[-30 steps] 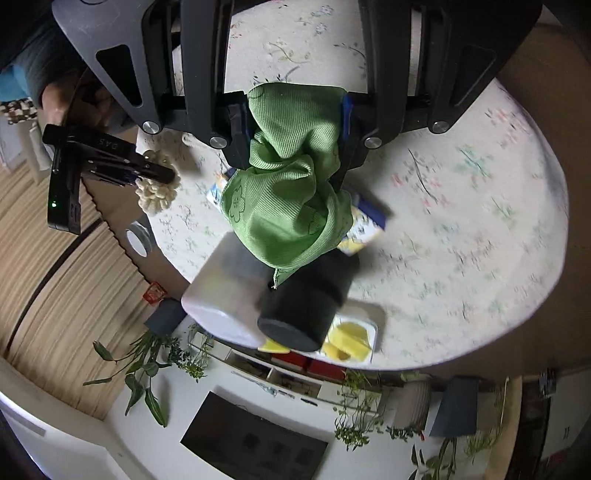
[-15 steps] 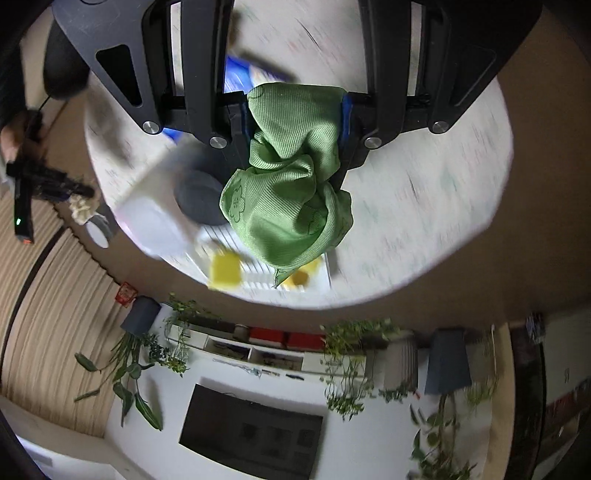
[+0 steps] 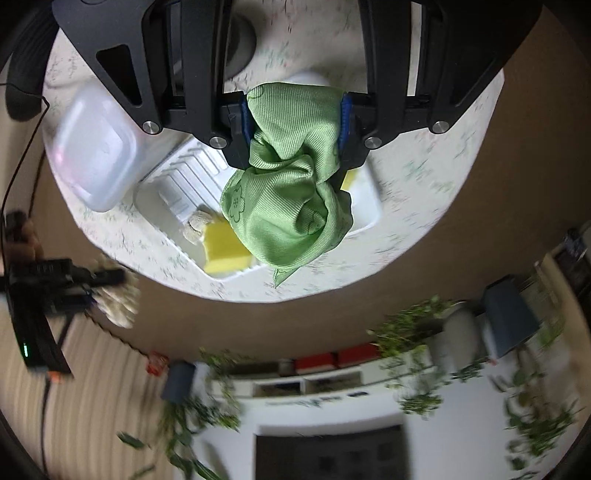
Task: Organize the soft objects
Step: 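Carry the green cloth and cream scrubber over the white tray, then lower both items into the tray and open both tools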
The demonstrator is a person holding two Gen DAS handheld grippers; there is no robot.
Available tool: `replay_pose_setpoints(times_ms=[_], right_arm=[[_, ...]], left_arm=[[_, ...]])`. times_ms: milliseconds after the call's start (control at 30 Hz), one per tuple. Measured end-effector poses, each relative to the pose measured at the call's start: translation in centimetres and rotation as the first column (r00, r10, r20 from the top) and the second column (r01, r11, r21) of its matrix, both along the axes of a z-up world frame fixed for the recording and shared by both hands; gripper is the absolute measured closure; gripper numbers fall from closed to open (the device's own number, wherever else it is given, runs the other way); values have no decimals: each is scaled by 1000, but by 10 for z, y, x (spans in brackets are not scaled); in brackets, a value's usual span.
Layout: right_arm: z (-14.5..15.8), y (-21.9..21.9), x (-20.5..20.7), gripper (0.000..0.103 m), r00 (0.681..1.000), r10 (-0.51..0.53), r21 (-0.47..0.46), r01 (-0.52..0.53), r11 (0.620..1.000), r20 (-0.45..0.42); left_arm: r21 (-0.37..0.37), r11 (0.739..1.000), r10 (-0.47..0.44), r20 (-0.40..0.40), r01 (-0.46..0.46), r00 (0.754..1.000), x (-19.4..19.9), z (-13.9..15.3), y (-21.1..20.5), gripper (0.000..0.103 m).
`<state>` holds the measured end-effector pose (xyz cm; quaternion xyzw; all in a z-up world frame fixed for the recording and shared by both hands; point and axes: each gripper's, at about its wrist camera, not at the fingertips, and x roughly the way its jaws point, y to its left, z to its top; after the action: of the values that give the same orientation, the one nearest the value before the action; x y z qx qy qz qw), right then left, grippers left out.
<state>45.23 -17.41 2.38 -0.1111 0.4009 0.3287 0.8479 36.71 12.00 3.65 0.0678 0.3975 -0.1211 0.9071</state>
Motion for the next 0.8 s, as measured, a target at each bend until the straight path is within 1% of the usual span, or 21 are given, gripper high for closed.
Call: replay_pose_setpoints(times_ms=[100, 200, 267, 367, 533, 633, 800], right_arm=[[-1, 36, 13, 69, 993, 114, -10, -114, 993, -15], [-6, 68, 20, 69, 971, 237, -23, -238, 971, -35], [-12, 85, 23, 69, 954, 295, -37, -298, 954, -54], [-23, 105, 27, 69, 928, 363, -66, -369, 927, -88], [-55, 125, 31, 69, 896, 416, -130, -436, 891, -152], [-74, 134, 35, 69, 891, 416, -168, -445, 879, -183], [-88, 136, 45, 69, 893, 399, -177, -436, 883, -208]], left_arm=[[32, 997, -72, -50, 74, 996, 19, -15, -18, 72], [68, 990, -113, -98, 120, 989, 32, -31, -31, 72], [70, 989, -120, -111, 128, 987, 38, -37, -32, 72], [47, 990, -127, -123, 134, 984, 47, -43, -28, 72], [67, 985, -145, -159, 157, 977, 51, -63, -35, 72], [80, 981, -159, -173, 174, 972, 51, -70, -41, 72], [82, 980, -161, -188, 179, 969, 54, -76, -44, 71]])
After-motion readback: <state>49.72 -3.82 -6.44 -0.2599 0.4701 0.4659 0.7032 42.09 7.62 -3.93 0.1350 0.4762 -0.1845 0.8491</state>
